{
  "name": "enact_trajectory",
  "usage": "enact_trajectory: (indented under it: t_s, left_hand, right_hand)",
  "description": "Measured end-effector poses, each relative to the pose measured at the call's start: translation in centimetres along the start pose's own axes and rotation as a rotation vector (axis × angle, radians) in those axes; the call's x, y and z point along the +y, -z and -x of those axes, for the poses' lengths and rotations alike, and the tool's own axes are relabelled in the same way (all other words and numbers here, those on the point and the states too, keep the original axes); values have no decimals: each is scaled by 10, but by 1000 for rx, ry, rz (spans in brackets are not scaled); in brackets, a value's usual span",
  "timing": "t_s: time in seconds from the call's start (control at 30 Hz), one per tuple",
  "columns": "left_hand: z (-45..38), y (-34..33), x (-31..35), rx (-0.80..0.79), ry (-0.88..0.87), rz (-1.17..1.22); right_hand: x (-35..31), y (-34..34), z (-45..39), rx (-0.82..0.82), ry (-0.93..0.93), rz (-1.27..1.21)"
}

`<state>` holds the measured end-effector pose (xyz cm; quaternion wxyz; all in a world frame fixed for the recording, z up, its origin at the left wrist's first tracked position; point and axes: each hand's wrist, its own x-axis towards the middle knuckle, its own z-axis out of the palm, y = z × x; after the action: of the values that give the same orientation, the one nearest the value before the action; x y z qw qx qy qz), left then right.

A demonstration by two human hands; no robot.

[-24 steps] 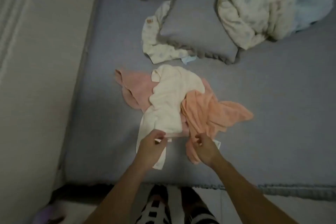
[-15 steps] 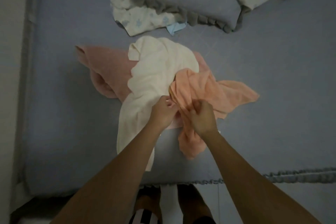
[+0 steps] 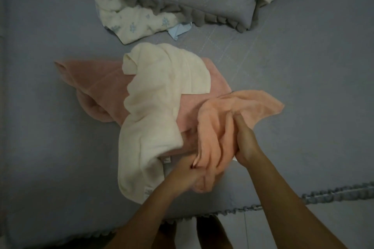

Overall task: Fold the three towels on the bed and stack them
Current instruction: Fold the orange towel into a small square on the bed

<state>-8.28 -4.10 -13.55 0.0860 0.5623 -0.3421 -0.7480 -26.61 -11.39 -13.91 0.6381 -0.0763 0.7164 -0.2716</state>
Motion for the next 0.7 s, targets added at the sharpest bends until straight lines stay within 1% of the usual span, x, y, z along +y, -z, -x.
enact_trajectory:
  t_s: [0.03, 0.07, 0.1, 0.13, 0.17, 0.23, 0.27, 0.33, 0.4, 0.43, 0.47, 0.53, 0.57, 0.6, 0.67, 0.7]
  left_hand:
    - [8, 1, -8, -49, 51, -35]
    - [10, 3, -13, -57, 96, -41]
    - [8, 6, -14, -24, 121, 0]
    - [3, 9, -12, 41, 128, 66]
    - [-5, 13, -8, 140, 116, 116]
    - [-26, 18, 4, 335, 68, 145]
    - [-38, 19, 11, 391, 46, 161]
    - [-61, 17, 24, 437, 23, 136]
    - [-83, 11, 39, 408, 36, 57]
    - [-93, 8, 45, 385, 40, 24]
    - [-101, 5, 50, 333, 67, 18]
    - [-107, -7, 52, 193, 170, 111]
    - [-106, -15, 50, 126, 223, 135]
    - [-105, -24, 49, 55, 246, 109]
    - [-103, -45, 44, -60, 267, 3]
    - [-98, -57, 41, -83, 219, -38]
  right_hand:
    - [2, 3, 2, 18, -8, 50]
    - [4, 4, 3, 37, -5, 132]
    - [8, 4, 6, 46, 13, 224]
    - [12, 4, 9, 47, 35, 310]
    - [16, 4, 12, 45, 55, 381]
    - [25, 10, 17, 61, 76, 502]
    - [30, 16, 18, 68, 69, 553]
    - [40, 32, 19, 47, 24, 605]
    - [43, 51, 17, 52, -21, 569]
    - [42, 61, 13, 85, -34, 497]
    - [38, 71, 5, 131, -35, 392]
    - [24, 89, -16, 220, -13, 202]
    - [15, 97, -29, 239, -7, 138]
    - [5, 102, -41, 231, -6, 88]
    - [-13, 108, -62, 147, -7, 2]
    - [-19, 109, -68, 92, -14, -25]
